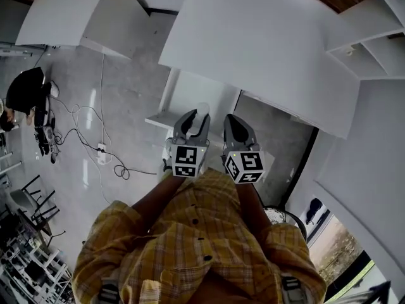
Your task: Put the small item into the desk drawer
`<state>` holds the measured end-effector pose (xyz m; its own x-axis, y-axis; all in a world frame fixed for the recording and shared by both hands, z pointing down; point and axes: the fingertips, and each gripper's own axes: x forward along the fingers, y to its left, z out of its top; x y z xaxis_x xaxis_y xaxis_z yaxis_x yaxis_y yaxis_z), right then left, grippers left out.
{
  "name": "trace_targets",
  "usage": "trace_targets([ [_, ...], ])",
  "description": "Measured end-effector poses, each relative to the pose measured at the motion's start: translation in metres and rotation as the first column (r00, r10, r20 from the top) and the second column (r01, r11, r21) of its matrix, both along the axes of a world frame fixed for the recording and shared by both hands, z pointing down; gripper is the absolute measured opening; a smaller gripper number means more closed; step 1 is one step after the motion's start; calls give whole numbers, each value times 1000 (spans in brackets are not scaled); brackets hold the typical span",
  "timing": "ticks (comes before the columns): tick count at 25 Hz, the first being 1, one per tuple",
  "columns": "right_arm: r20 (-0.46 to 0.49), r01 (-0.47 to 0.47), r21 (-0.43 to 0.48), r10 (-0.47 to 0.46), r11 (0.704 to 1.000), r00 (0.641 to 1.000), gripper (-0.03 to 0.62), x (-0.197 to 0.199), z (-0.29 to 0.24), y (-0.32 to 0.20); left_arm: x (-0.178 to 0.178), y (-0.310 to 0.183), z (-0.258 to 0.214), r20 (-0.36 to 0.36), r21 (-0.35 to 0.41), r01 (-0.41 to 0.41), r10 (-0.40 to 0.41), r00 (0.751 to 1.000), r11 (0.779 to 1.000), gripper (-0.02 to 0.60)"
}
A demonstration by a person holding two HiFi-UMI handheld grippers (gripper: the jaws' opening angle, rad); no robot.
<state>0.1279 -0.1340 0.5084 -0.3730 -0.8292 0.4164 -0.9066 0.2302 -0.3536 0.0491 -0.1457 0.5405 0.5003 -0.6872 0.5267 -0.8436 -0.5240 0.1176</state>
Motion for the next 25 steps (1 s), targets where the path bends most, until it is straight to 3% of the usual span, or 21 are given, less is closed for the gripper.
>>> trace_targets([
  [16, 6, 14, -89, -13, 996, 1000, -2, 16, 57, -20, 3, -30, 71, 46, -116, 71, -66, 997, 991, 153],
  [25, 11, 23, -123, -22, 992, 1000, -2, 11, 78, -15, 6, -36, 107, 73, -169, 64, -52, 996, 983, 153],
])
